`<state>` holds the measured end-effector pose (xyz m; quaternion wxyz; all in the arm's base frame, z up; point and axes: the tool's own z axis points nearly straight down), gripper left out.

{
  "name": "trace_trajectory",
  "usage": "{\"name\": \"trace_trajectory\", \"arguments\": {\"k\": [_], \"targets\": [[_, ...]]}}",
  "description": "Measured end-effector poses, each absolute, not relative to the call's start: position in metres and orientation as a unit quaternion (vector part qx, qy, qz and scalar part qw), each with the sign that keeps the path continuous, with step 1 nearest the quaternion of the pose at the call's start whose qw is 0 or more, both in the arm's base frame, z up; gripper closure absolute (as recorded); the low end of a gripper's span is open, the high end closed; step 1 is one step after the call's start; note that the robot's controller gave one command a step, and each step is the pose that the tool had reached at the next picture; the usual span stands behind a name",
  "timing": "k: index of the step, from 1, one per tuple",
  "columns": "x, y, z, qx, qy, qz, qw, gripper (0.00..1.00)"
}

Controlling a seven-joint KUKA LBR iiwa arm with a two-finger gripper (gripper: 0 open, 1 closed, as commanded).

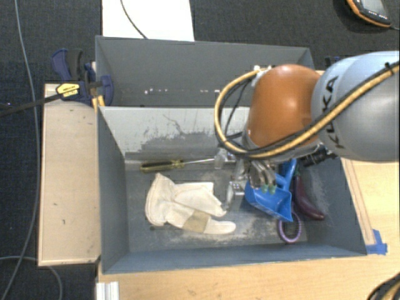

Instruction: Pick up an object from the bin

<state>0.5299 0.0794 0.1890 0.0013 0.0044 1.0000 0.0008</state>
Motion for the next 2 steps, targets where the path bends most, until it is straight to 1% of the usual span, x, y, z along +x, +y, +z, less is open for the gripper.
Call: {"name": "trace_trajectory", "arguments": {"k": [1, 2], "targets": [[0.53, 0.079, 0.189, 0.005, 1.0, 0.001, 0.001, 0.0], [0.493, 0.079, 0.098, 0.064, 0.998, 0.002, 0.004, 0.0]]}}
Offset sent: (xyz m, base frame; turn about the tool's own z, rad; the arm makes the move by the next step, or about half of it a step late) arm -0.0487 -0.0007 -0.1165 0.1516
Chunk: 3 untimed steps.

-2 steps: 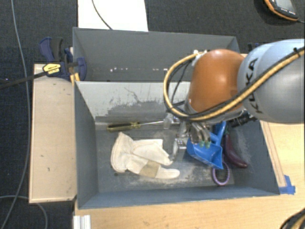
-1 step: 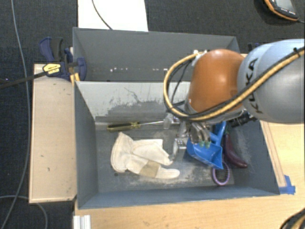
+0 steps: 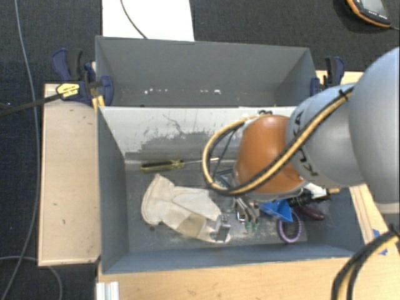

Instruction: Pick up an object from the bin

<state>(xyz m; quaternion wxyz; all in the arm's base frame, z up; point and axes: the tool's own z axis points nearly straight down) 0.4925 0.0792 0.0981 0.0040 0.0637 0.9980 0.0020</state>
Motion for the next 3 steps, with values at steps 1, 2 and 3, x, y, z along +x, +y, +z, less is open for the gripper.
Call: {"name": "trace_trajectory", "arguments": {"k": [1, 2, 3], "targets": [[0.485, 0.082, 0.072, 0.076, 0.997, 0.001, 0.001, 0.0], [0.539, 0.057, 0.071, -0.12, 0.993, 0.001, 0.003, 0.0], [0.498, 0.072, 0.07, 0.06, 0.998, 0.002, -0.001, 0.0]]}}
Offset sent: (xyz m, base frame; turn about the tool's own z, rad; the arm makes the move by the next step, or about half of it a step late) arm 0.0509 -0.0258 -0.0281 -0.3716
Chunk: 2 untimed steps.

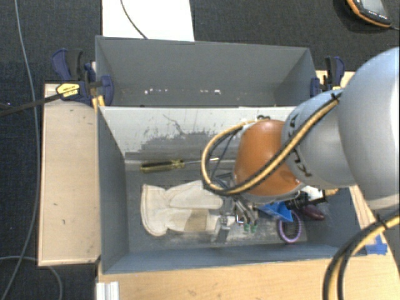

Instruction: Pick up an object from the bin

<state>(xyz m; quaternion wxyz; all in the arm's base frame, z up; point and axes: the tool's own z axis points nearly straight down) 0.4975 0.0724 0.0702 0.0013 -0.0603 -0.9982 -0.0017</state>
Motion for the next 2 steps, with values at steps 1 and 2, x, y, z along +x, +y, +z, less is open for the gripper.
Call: {"name": "trace_trajectory", "arguments": {"k": [1, 2], "targets": [[0.504, 0.021, 0.07, 0.107, -0.994, 0.0, -0.003, 0.0], [0.494, 0.052, 0.07, -0.019, -1.0, -0.003, 0.003, 1.0]]}}
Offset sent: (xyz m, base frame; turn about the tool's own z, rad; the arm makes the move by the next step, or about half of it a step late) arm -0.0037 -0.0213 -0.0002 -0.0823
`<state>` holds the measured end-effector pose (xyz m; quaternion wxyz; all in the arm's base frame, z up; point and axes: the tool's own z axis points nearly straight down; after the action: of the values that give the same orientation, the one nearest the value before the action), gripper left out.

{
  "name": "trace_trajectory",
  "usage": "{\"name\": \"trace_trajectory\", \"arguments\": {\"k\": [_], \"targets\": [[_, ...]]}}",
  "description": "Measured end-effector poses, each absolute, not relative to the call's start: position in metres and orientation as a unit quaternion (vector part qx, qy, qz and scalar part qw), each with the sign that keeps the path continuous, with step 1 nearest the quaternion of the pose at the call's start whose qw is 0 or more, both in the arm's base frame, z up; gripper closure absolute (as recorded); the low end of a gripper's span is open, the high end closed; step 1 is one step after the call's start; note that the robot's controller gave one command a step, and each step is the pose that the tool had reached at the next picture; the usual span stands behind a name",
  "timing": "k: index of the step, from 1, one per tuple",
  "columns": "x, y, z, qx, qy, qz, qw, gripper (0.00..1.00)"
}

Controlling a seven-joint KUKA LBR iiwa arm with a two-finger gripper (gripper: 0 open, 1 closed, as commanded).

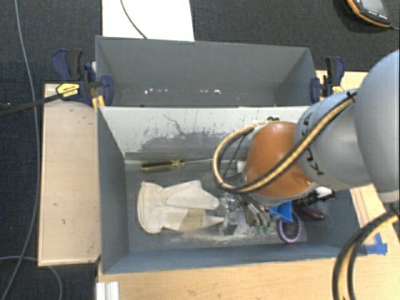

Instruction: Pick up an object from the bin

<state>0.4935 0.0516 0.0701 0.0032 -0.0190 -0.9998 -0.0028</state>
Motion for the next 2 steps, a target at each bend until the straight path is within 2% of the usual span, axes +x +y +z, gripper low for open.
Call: {"name": "trace_trajectory", "arguments": {"k": [1, 2], "targets": [[0.494, 0.051, 0.07, -0.02, -1.0, -0.003, 0.003, 1.0], [0.496, 0.034, 0.07, 0.0, -1.0, -0.003, 0.002, 1.0]]}}
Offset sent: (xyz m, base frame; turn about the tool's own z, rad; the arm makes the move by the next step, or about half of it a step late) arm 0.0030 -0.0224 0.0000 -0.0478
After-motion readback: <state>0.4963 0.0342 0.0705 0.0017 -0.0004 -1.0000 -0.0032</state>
